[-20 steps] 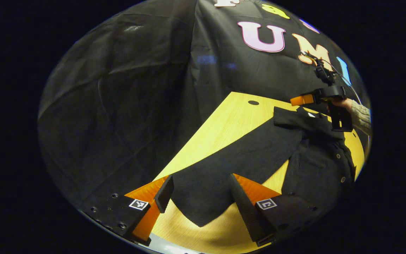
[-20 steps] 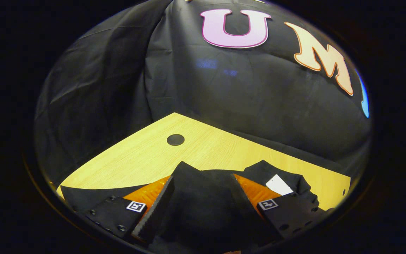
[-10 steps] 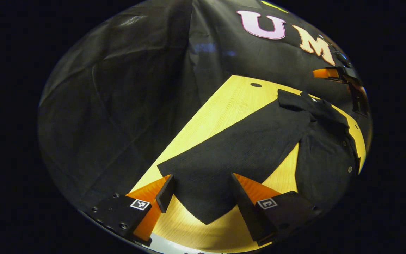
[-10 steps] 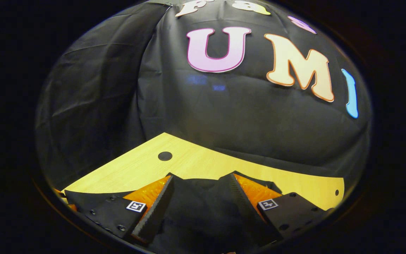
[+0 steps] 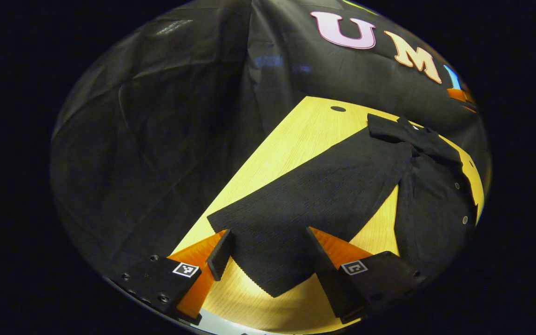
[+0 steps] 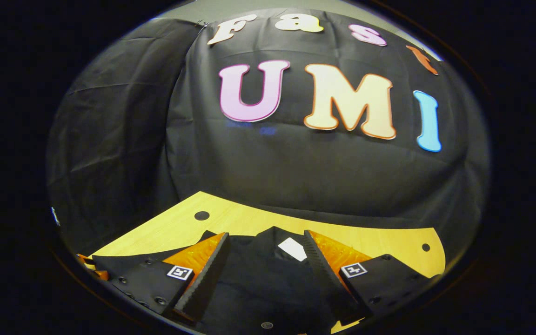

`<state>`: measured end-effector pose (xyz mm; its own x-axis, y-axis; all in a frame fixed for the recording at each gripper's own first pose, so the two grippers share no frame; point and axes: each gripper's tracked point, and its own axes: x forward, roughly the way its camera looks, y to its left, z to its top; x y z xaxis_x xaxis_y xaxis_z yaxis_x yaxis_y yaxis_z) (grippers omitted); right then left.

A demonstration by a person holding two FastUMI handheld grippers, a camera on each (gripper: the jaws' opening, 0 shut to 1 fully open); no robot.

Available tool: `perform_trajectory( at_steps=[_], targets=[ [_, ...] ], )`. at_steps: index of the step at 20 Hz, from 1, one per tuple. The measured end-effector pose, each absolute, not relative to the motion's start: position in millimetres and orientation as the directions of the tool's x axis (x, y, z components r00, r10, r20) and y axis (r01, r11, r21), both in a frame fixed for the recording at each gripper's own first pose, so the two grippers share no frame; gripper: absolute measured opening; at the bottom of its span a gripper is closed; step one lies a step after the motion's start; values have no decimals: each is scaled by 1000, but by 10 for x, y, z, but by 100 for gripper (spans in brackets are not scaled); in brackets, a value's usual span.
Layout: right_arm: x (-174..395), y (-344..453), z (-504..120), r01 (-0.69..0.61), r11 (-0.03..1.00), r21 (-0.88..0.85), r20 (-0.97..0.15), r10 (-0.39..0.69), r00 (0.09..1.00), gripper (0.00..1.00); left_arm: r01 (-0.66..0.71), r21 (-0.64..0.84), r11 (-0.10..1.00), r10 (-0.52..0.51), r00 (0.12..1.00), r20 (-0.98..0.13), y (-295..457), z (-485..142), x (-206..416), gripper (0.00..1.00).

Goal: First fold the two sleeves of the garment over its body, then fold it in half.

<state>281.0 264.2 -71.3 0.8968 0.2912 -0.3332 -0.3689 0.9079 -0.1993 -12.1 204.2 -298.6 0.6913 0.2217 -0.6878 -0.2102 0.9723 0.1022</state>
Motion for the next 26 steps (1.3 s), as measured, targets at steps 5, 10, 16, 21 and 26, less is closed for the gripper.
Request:
perform_trajectory(
  at_steps=[5, 10, 16, 21, 26],
  targets=[
    [2476, 2101, -545, -288, 935, -208, -294, 221, 930, 99, -199, 73, 977, 192, 689, -699, 2026, -2993, -129, 92],
    [2083, 1682, -543, -209, 968, -140, -287, 163, 944, 99, -153, 71, 986, 158, 685, -711, 1929, -3004, -88, 72],
    [1549, 1092, -683, -99, 989, -107, -302, 63, 951, 99, -138, 65, 988, 143, 683, -716, 1836, -3014, -73, 48],
    [1282, 729, -757, -13, 998, -61, -320, -8, 947, 99, -119, 76, 990, 137, 681, -719, 1740, -3076, -64, 18],
    [1177, 526, -729, 31, 998, -48, -307, -44, 951, 99, -57, 147, 987, 149, 650, -745, 1683, -3063, -56, 2]
  ],
)
